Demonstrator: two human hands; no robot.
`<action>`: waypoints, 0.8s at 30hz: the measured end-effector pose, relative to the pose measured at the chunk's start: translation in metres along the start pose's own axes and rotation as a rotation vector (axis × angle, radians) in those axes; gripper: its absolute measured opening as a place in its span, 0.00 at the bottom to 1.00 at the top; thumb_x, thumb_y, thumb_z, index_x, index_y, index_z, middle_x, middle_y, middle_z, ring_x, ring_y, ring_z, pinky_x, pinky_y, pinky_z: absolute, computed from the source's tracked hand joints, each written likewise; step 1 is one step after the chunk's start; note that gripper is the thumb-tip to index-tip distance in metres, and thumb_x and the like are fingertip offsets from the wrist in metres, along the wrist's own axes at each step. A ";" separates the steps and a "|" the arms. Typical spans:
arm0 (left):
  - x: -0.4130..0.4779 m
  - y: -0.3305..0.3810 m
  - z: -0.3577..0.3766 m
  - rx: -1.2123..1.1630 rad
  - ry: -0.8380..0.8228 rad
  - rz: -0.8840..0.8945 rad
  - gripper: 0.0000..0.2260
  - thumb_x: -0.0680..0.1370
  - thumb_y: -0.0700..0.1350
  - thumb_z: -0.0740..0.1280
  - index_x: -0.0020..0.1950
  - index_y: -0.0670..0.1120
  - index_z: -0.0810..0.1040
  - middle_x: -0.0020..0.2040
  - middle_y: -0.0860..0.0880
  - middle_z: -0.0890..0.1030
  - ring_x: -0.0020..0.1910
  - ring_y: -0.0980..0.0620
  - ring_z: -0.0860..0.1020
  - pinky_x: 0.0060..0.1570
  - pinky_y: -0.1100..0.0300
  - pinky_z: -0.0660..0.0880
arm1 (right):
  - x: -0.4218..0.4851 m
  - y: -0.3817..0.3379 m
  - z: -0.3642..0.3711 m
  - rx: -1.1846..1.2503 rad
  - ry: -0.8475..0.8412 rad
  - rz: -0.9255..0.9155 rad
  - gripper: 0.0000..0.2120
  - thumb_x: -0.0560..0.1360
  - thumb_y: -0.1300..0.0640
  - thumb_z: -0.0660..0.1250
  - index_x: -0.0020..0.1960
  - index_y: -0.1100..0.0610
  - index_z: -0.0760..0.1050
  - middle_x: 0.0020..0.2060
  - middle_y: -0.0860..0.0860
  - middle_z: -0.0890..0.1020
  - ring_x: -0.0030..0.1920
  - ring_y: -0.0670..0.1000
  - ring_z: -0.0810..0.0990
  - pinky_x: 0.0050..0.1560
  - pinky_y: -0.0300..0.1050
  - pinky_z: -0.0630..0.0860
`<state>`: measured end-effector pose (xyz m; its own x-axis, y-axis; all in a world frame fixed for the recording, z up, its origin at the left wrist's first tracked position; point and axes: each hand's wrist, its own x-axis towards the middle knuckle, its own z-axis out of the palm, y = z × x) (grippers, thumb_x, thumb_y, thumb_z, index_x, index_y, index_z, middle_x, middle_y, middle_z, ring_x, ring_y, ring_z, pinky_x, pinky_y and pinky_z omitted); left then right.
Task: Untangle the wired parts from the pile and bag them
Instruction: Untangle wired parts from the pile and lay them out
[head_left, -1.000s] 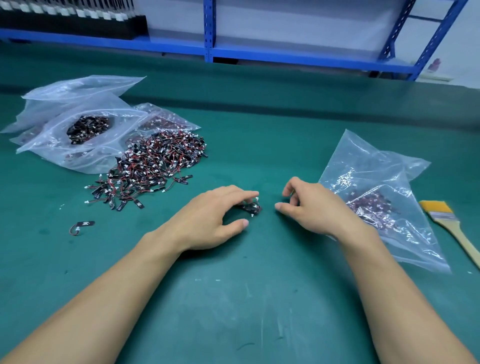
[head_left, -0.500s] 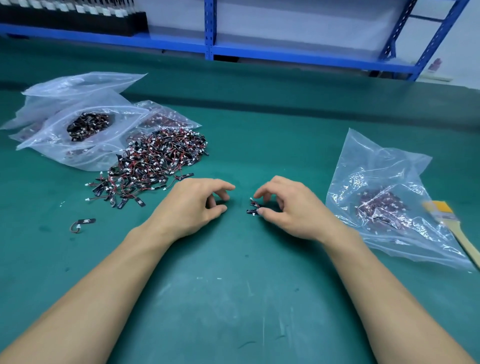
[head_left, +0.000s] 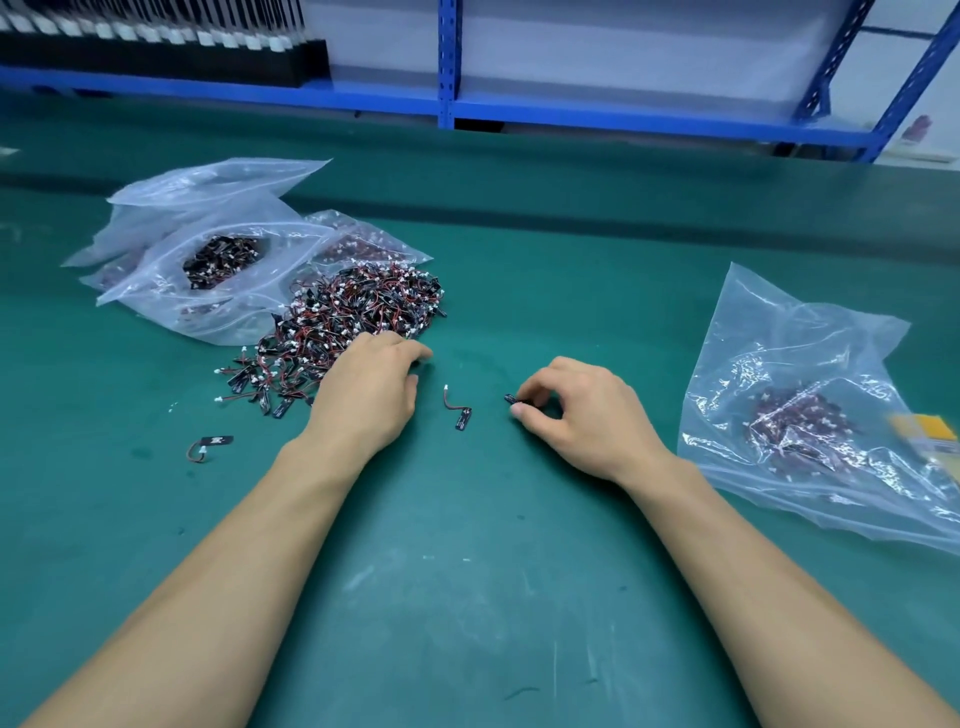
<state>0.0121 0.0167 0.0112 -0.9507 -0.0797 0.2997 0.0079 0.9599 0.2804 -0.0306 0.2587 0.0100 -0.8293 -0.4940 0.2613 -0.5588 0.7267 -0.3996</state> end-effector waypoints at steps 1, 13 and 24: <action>0.001 0.001 -0.001 -0.024 0.006 0.004 0.16 0.78 0.39 0.66 0.65 0.49 0.79 0.57 0.50 0.81 0.58 0.45 0.76 0.59 0.49 0.73 | -0.001 0.001 -0.001 -0.005 -0.009 -0.004 0.06 0.76 0.43 0.69 0.49 0.43 0.81 0.43 0.40 0.78 0.43 0.42 0.74 0.47 0.46 0.75; -0.005 0.013 -0.008 -0.198 -0.084 0.318 0.17 0.77 0.41 0.72 0.66 0.51 0.80 0.50 0.59 0.85 0.51 0.50 0.79 0.53 0.51 0.76 | -0.004 0.012 -0.011 -0.007 -0.038 0.028 0.09 0.72 0.43 0.73 0.40 0.46 0.79 0.35 0.41 0.78 0.40 0.43 0.75 0.44 0.46 0.76; -0.003 0.010 0.000 -0.214 -0.044 0.290 0.19 0.74 0.46 0.75 0.65 0.55 0.79 0.46 0.65 0.82 0.48 0.57 0.70 0.51 0.59 0.70 | -0.008 0.023 -0.017 0.049 -0.050 0.052 0.11 0.69 0.43 0.76 0.35 0.47 0.78 0.29 0.41 0.77 0.34 0.42 0.76 0.36 0.42 0.71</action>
<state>0.0148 0.0268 0.0128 -0.9118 0.2036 0.3566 0.3394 0.8624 0.3755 -0.0369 0.2871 0.0141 -0.8552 -0.4804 0.1949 -0.5127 0.7285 -0.4543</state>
